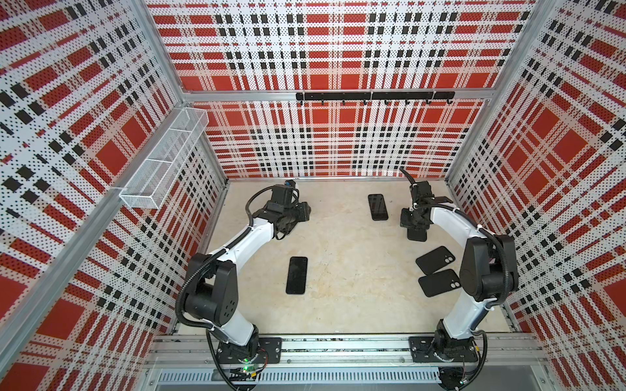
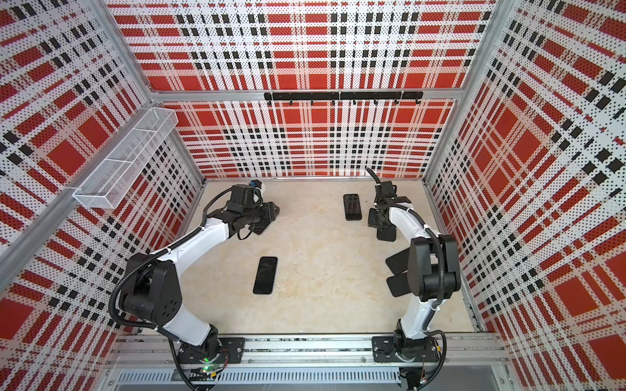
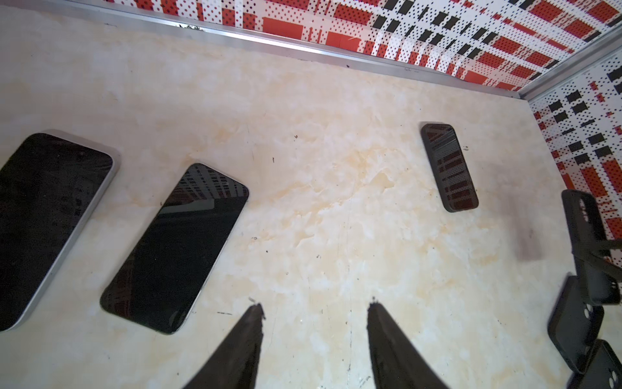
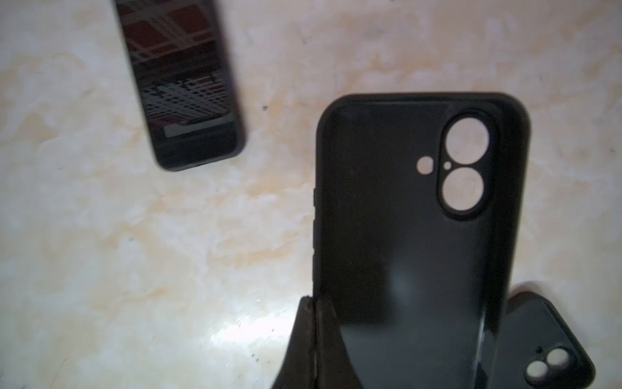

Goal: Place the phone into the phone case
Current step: 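Carry the black case to the table center and release it with the right gripper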

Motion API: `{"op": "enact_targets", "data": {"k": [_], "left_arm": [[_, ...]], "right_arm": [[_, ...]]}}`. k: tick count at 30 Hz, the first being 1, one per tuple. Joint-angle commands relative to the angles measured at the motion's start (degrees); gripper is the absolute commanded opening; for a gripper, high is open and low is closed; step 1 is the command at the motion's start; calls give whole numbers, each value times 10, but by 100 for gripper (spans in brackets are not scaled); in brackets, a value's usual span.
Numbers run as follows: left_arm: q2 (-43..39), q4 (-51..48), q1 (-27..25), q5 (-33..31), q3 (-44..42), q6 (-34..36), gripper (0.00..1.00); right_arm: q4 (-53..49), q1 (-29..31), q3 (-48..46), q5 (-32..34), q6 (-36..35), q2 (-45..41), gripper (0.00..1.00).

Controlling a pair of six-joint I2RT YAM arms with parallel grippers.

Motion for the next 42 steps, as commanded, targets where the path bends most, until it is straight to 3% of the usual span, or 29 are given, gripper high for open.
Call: {"op": "enact_targets", "data": {"k": [1, 5, 10, 16, 19, 23, 29, 42], "left_arm": [[4, 9, 10, -5, -4, 7, 54], [4, 9, 16, -8, -3, 7, 54], [8, 6, 18, -10, -2, 7, 53], [16, -2, 19, -19, 2, 11, 53], [18, -3, 20, -14, 3, 12, 53], [18, -4, 22, -9, 4, 13, 53], [18, -6, 35, -5, 4, 13, 53], [19, -7, 42, -4, 5, 14, 53]], "right_arm": [[-18, 38, 14, -65, -63, -27, 0], [-27, 105, 38, -65, -127, -24, 0], [14, 201, 17, -60, -284, -22, 1], [62, 253, -50, -117, -538, -26, 0], [41, 264, -62, -153, -664, -23, 0], [-29, 265, -41, -180, -774, -2, 0], [-114, 265, 35, -168, -816, 72, 0], [-53, 265, 56, -118, -752, 156, 0]]}}
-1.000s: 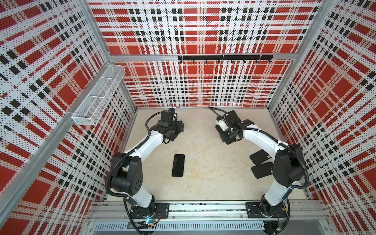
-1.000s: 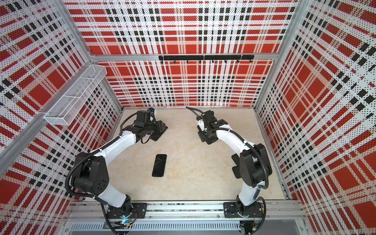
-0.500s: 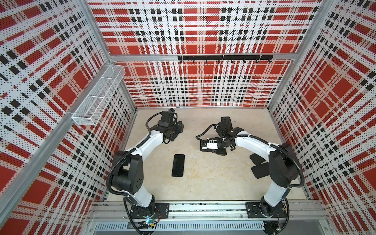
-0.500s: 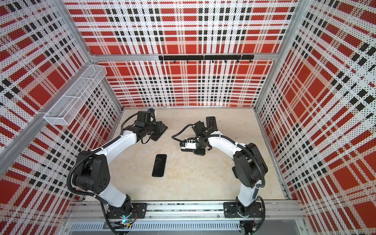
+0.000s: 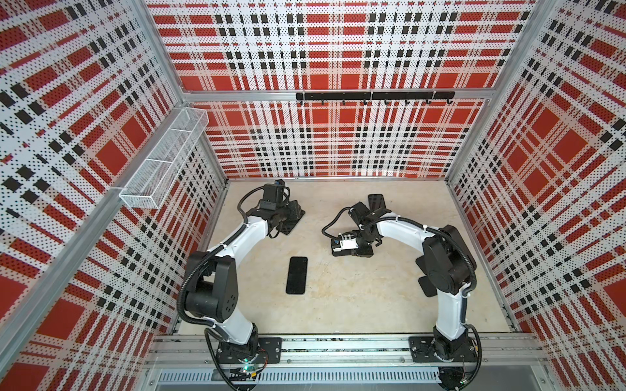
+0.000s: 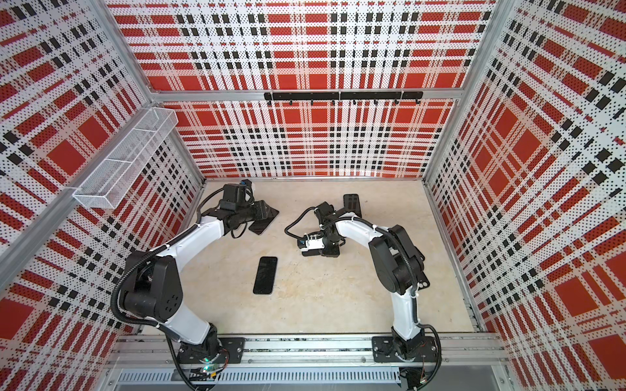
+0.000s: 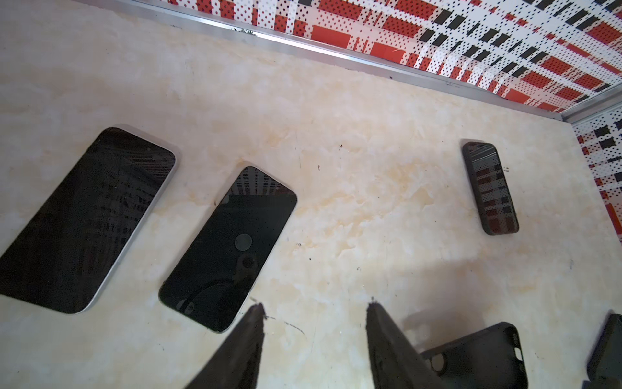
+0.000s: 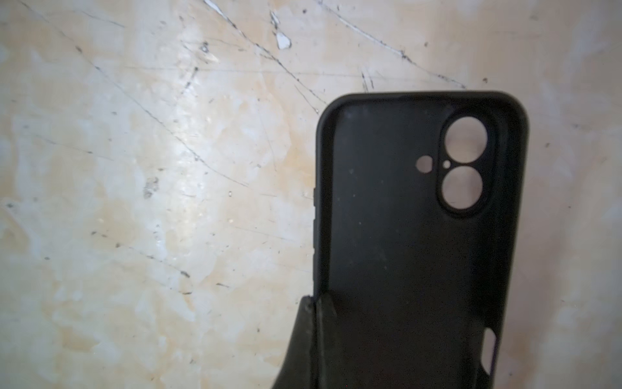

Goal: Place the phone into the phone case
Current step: 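Carry the black case to the table center and release it with the right gripper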

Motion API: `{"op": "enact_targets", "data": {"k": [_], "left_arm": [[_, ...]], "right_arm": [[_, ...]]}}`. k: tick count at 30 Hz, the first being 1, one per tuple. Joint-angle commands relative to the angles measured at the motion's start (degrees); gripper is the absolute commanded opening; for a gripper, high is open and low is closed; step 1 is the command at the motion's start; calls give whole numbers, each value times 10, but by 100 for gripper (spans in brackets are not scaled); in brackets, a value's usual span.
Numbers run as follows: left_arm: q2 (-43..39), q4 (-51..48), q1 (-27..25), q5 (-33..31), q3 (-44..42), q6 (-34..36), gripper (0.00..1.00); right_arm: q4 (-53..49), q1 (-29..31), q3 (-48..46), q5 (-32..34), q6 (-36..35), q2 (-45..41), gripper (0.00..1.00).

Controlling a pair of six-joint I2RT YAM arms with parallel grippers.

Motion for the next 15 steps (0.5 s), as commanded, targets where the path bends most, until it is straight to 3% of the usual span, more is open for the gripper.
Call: {"op": "enact_targets", "data": {"k": [1, 4, 6, 7, 9, 15], "left_arm": [[6, -6, 2, 5, 5, 11, 53], [6, -6, 2, 3, 5, 11, 53], [6, -6, 2, 2, 5, 12, 53], [5, -6, 1, 2, 5, 11, 52], [3, -6, 1, 1, 5, 11, 52], [3, -6, 2, 4, 5, 13, 53]], "right_arm": [[6, 3, 12, 10, 10, 29, 0], [6, 3, 9, 1, 24, 36, 4], [-7, 3, 11, -1, 27, 36, 28], [-16, 3, 16, 0, 32, 35, 48], [-30, 3, 25, 4, 38, 27, 100], [-24, -4, 25, 22, 75, -41, 100]]}}
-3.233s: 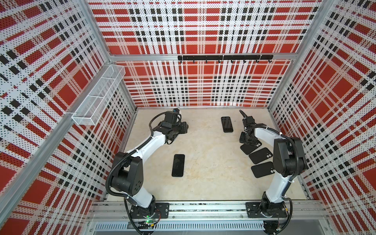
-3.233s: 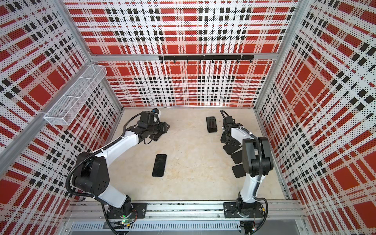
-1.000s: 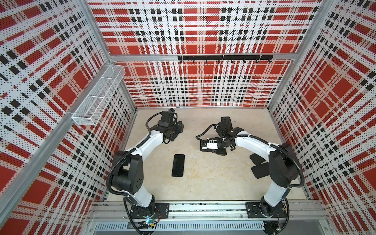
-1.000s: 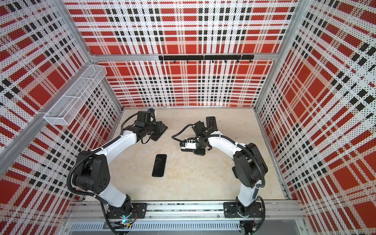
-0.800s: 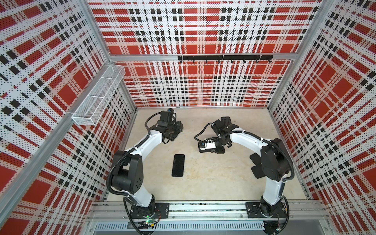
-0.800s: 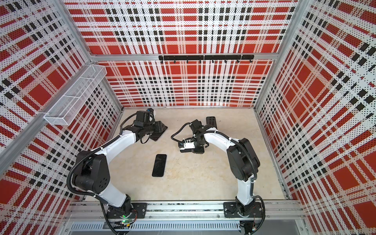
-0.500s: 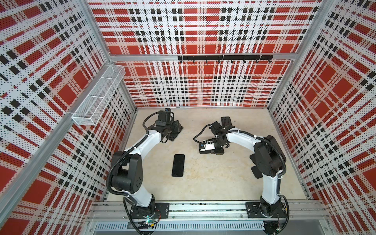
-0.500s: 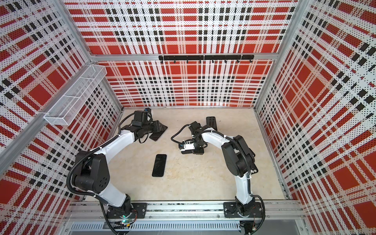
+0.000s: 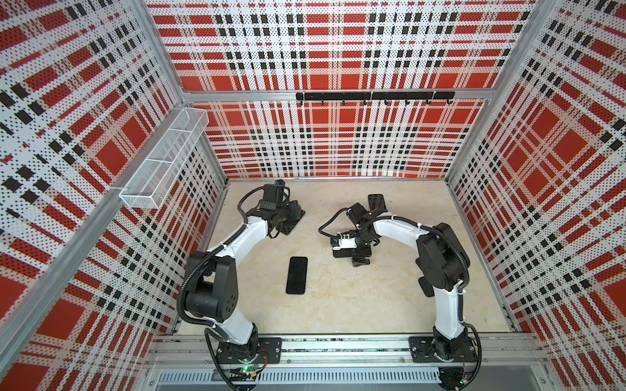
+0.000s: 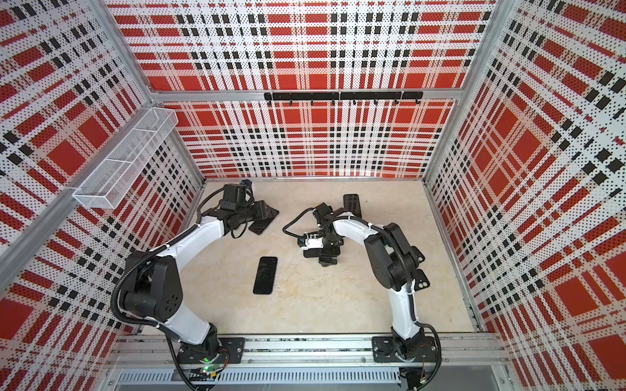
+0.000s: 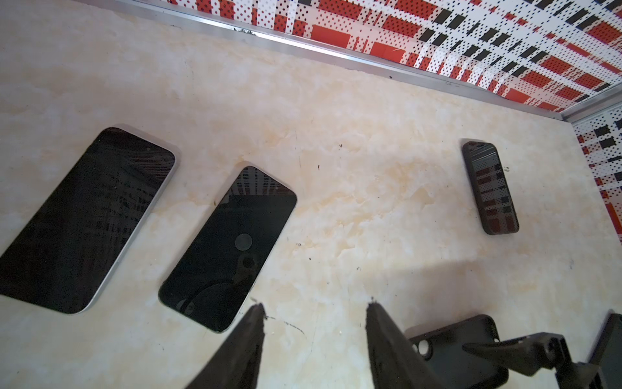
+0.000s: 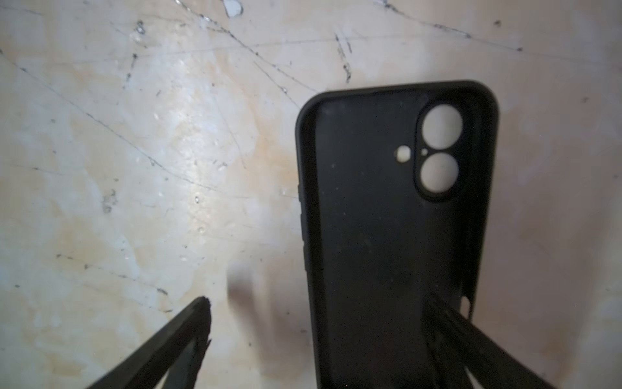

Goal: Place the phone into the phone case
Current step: 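Carry the black case to the table center and release it with the right gripper, then grasp a blue-framed phone with the left gripper while the right gripper rises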

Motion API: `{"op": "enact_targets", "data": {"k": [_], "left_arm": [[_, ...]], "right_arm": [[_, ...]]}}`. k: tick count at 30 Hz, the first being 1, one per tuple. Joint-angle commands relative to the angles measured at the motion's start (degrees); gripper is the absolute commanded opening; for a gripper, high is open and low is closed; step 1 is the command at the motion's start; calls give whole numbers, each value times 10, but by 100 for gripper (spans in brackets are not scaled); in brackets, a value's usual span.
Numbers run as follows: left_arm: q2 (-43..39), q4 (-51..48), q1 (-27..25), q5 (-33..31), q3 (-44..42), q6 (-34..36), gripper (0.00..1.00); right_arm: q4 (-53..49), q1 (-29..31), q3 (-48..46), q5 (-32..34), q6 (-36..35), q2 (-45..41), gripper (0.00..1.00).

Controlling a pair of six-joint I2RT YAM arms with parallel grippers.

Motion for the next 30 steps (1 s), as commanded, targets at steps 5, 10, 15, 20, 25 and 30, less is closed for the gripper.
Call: {"op": "enact_targets", "data": {"k": [5, 10, 15, 20, 25, 30], "left_arm": [[15, -29, -3, 9, 17, 21, 58], [31, -54, -11, -26, 24, 45, 73], [51, -117, -41, -14, 46, 67, 98], [19, -191, -64, -23, 18, 69, 98], [-8, -277, -99, -51, -22, 74, 98], [-20, -310, -108, -55, -75, 67, 98]], "right_arm": [[33, -27, 5, -6, 196, -120, 100], [-22, -42, 52, 208, 547, -156, 100], [166, -42, -144, 267, 713, -356, 100], [362, -55, -346, 188, 742, -502, 100], [222, -60, -288, 287, 762, -459, 100], [174, -72, -269, 306, 724, -414, 100]]}}
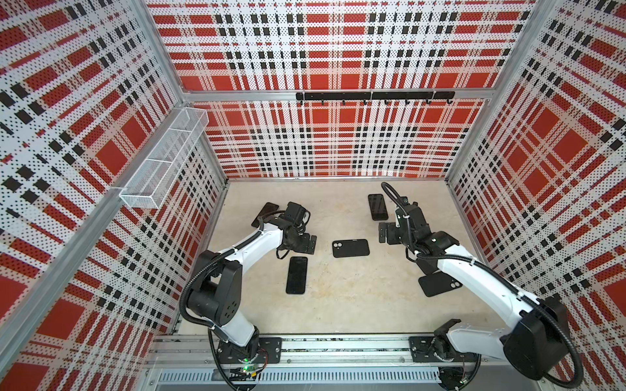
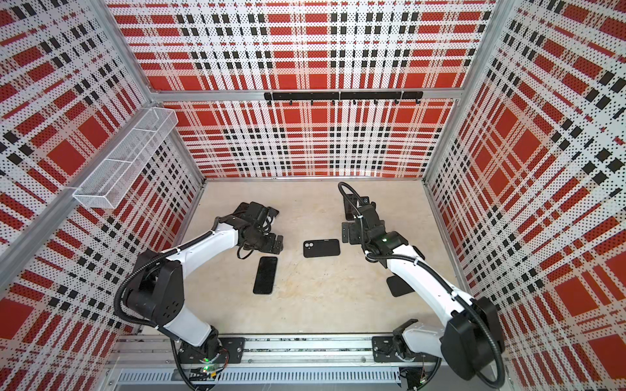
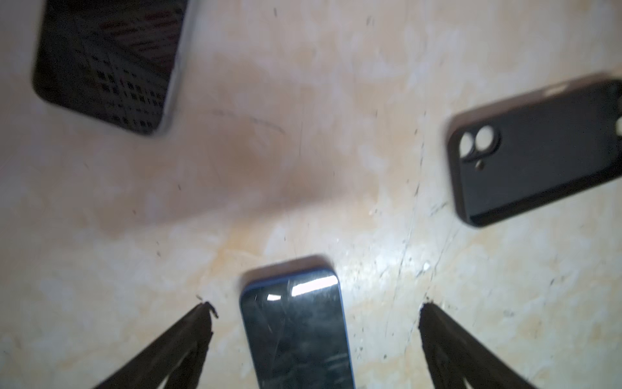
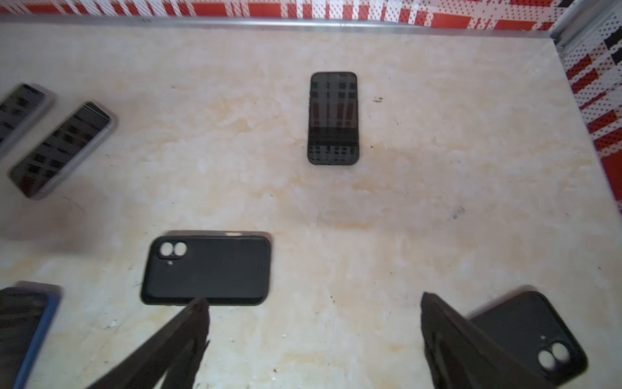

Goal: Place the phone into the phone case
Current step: 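Grasp a blue-framed phone with the left gripper while the right gripper rises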

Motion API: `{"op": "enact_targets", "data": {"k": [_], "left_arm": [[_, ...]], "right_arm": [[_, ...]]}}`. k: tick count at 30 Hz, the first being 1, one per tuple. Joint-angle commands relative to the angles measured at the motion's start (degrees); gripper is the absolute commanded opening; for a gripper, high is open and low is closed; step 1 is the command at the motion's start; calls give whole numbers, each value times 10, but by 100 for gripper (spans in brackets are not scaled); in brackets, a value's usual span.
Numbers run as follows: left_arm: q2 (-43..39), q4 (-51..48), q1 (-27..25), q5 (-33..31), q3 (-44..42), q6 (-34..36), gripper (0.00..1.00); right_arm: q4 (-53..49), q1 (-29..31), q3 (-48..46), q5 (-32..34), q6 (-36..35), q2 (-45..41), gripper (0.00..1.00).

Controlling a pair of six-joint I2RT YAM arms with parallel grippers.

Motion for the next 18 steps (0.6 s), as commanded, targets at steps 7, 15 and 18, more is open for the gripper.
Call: {"op": "enact_targets", "data": {"k": [7, 15, 18], "left_arm": [[-10, -48, -25, 1, -77, -7, 98], [24, -40, -39, 6, -72, -6, 98], [34, -39, -39, -14, -71, -26, 98]], "right_arm": [[-18, -34, 15, 2, -6, 42, 100], [-12, -36, 25, -3, -11, 66, 100], [-4, -36, 22, -4, -14, 67, 100]]}}
